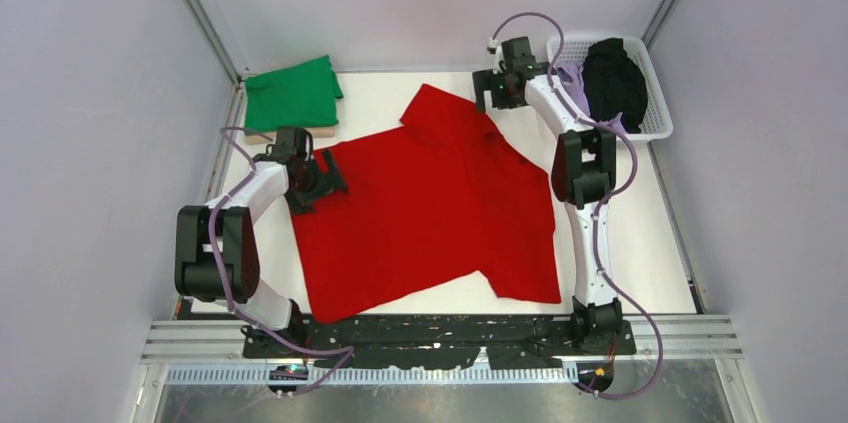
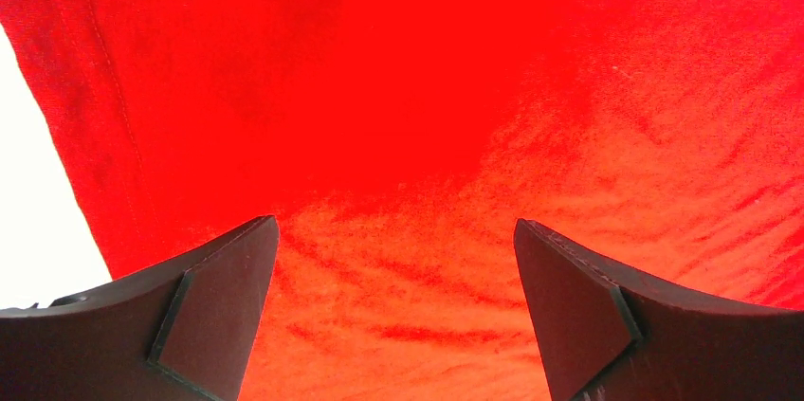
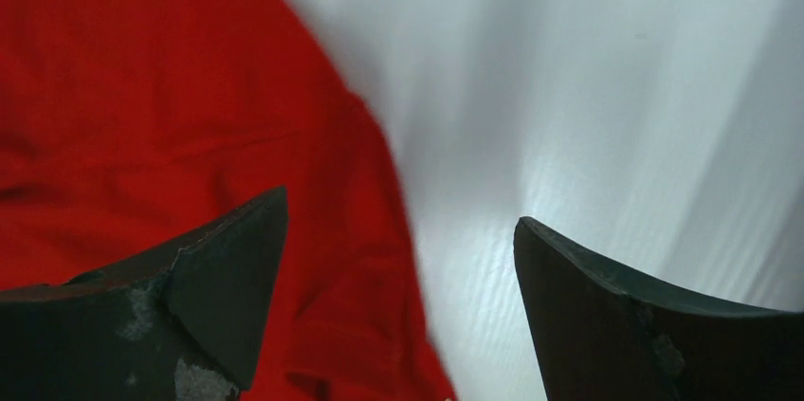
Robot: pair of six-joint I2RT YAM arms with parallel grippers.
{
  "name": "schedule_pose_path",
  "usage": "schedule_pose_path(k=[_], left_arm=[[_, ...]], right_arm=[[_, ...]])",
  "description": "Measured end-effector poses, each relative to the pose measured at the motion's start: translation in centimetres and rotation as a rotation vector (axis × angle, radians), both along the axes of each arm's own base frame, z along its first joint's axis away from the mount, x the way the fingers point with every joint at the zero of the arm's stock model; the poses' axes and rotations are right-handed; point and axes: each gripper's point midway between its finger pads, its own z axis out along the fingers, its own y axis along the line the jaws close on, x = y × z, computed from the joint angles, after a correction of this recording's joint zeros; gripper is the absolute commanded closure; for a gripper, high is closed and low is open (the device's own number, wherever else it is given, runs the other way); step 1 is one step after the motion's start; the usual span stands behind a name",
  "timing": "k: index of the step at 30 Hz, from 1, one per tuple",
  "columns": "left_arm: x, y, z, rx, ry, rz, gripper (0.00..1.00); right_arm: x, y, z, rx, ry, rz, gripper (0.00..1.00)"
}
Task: Fold and stack the t-shirts
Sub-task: Flatten out the tshirt
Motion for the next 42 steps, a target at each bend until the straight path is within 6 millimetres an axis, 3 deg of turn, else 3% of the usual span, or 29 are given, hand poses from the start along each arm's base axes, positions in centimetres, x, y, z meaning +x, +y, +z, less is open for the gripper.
schedule_pose_path(k=[3, 7, 12, 14, 17, 22, 34, 37, 42], left_arm=[[0.2, 0.0, 0.9, -0.003, -0.029, -0.002, 0.00], [0.4, -0.3, 1.3, -0.017, -0.042, -0.008, 0.00], [0.4, -0.6, 1.3, -0.030, -0.043, -0.014, 0.00], [0.4, -0.5, 1.3, -0.029, -0.043, -0.015, 0.00], [0.4, -0.5, 1.3, -0.028, -0.041, -0.015, 0.00], [0.3, -0.4, 0.8, -0.022, -0.029, -0.014, 0.00], [0.2, -0.3, 0.1, -0.015, -0.006, -0.011, 0.01], [0.2, -0.3, 0.1, -0.015, -0.007, -0.012, 0.00], [0.8, -0.3, 1.0, -0.016, -0.034, -0.012, 0.00]], right_arm=[[-2.5, 3.1, 0.8, -0.015, 0.006, 0.171, 0.05], [-6.5, 8.9, 2.0, -0.061, -0.009, 0.453, 0.05], [-11.1, 14.3, 0.6, -0.110, 0.028, 0.709, 0.04], [-12.2, 14.9, -0.2, -0.121, 0.059, 0.764, 0.05], [-12.4, 13.8, -1.8, -0.143, 0.108, 0.778, 0.05], [-11.3, 9.5, -4.5, -0.167, 0.193, 0.705, 0.05], [-4.4, -2.4, -2.9, -0.152, 0.130, 0.349, 0.04], [-3.9, -3.1, -2.6, -0.153, 0.120, 0.320, 0.05], [-3.9, -1.1, -2.1, -0.139, 0.097, 0.332, 0.05]])
